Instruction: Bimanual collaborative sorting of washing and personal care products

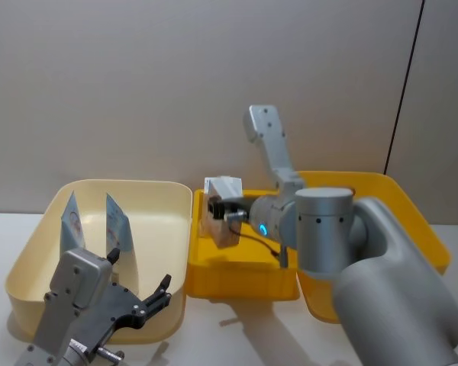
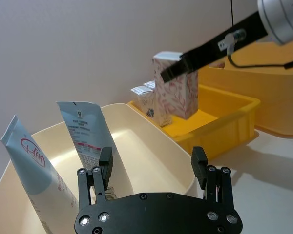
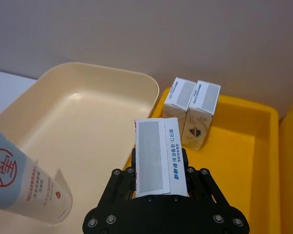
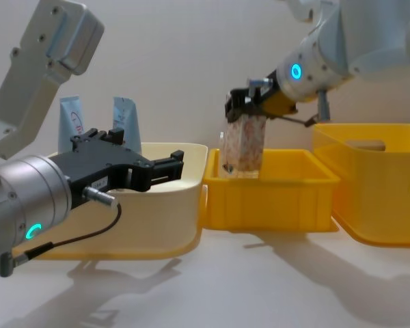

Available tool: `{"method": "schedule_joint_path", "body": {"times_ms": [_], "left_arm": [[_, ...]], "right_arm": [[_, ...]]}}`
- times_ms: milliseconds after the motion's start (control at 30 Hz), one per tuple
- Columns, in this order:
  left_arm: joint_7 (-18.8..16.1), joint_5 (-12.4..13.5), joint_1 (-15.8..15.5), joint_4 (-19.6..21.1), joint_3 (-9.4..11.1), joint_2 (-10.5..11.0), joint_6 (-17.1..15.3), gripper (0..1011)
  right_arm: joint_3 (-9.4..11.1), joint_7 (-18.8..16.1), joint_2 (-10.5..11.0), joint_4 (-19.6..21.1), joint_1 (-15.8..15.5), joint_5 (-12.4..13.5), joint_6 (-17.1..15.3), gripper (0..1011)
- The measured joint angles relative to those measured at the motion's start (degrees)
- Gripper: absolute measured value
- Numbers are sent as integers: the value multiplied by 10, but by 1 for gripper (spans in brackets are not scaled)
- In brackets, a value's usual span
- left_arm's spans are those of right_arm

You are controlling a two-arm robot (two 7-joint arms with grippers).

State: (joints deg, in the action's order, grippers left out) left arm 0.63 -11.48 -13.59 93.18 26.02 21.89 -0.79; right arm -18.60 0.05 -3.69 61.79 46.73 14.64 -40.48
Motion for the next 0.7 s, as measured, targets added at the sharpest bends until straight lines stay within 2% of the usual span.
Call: {"method": "schedule_joint_path", "body": {"times_ms": [333,700], "left_arm": [[0,0,0,0,0,0,0,1003],[0,0,0,0,0,0,0,1003]], "right_arm": [[8,2,19,63,-8,-13,22,399],[39,25,58,137,-21,-35,34,399]]}}
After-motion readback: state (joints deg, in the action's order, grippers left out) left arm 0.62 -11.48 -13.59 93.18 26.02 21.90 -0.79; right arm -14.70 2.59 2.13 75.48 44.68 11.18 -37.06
